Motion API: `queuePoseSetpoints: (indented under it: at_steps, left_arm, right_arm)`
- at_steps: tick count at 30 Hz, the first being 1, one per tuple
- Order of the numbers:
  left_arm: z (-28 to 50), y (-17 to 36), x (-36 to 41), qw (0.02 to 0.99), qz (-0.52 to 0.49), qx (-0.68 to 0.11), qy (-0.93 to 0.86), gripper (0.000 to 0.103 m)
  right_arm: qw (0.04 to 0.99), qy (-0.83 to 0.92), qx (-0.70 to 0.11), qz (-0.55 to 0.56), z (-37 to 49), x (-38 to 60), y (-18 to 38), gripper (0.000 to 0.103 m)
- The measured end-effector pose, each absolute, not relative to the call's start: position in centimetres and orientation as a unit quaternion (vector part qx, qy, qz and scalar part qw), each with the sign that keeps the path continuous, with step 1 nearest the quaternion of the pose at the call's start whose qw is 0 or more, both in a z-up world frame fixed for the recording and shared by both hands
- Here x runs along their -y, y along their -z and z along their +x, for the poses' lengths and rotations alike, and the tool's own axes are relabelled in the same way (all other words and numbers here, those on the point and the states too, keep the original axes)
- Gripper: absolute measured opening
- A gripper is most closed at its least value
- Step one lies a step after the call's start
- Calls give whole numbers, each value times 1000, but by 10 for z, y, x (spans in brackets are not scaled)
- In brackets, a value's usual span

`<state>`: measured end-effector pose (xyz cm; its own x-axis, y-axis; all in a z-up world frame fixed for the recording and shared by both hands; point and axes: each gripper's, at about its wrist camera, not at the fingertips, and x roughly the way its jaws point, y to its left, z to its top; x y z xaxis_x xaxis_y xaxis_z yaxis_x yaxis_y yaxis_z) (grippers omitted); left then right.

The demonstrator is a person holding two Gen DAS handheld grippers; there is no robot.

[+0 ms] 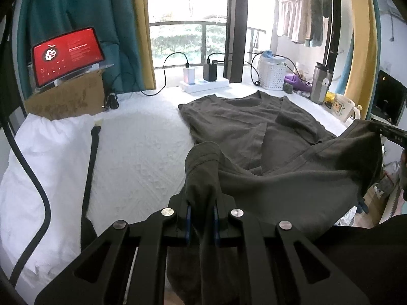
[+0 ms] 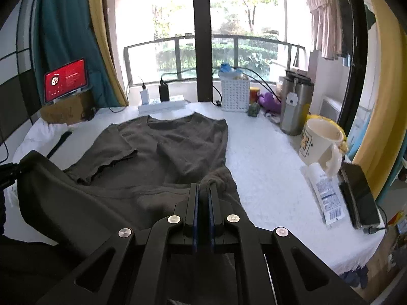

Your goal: Fold small clothes

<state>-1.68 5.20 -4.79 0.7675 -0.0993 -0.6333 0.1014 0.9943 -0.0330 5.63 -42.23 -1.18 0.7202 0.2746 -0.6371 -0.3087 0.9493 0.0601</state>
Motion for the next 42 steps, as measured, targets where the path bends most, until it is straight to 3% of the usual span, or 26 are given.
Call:
queuePoseSetpoints:
  at_steps: [26, 42]
  left_arm:
    - [-4, -19, -42, 970, 12, -233, 67, 11]
    - [60, -20, -55, 969, 9, -244, 48, 11]
  right_arm:
    - [962, -121, -241, -32, 67, 443, -55, 5]
    - [963, -117, -240, -44, 140, 429, -63, 5]
